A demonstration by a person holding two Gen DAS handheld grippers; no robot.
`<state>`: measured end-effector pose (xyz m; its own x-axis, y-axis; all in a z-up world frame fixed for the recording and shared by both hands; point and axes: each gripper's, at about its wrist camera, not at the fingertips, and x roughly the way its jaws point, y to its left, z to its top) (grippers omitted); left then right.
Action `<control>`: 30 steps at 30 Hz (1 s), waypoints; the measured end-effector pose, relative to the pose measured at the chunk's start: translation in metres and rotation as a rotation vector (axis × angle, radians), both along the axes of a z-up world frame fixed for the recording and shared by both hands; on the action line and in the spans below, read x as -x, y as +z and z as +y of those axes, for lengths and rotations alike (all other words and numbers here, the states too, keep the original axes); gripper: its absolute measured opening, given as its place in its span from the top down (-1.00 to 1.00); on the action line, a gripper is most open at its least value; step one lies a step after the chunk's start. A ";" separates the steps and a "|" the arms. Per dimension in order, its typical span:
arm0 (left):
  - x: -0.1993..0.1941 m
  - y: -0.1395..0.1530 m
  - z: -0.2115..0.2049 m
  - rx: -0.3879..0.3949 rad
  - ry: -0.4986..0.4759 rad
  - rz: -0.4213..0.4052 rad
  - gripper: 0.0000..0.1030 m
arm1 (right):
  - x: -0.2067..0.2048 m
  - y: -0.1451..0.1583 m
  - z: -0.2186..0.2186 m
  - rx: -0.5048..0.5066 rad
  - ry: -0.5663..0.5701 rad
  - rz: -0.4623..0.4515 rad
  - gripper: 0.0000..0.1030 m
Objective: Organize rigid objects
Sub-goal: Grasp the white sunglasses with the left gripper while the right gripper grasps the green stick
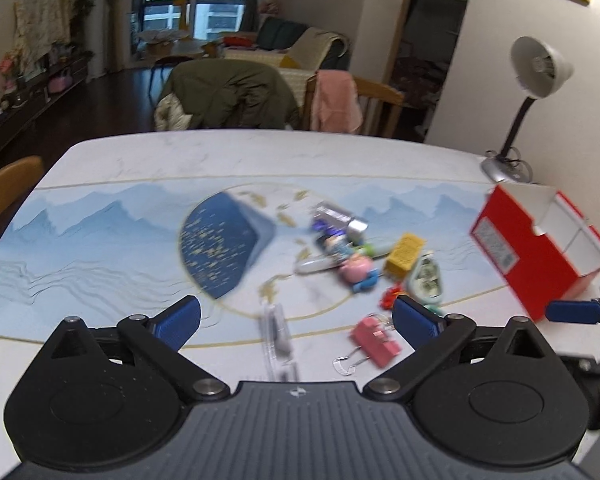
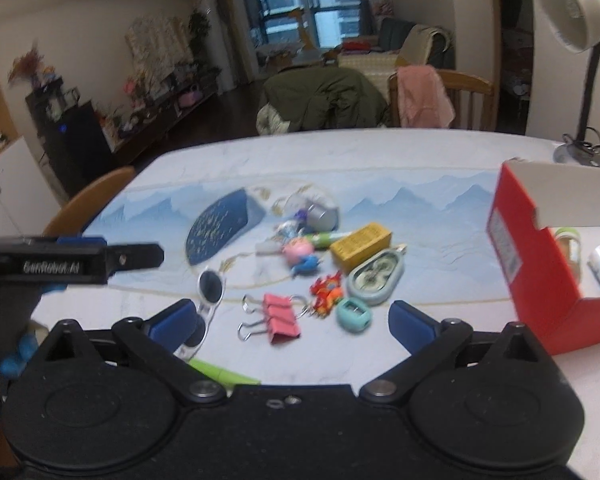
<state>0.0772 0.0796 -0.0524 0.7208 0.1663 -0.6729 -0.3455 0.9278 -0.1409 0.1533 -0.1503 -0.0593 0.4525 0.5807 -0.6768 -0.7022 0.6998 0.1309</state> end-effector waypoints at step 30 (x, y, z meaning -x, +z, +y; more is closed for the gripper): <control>-0.043 -0.099 0.011 0.017 -0.085 0.183 -0.97 | 0.019 -0.095 0.095 0.324 0.401 -0.001 -0.13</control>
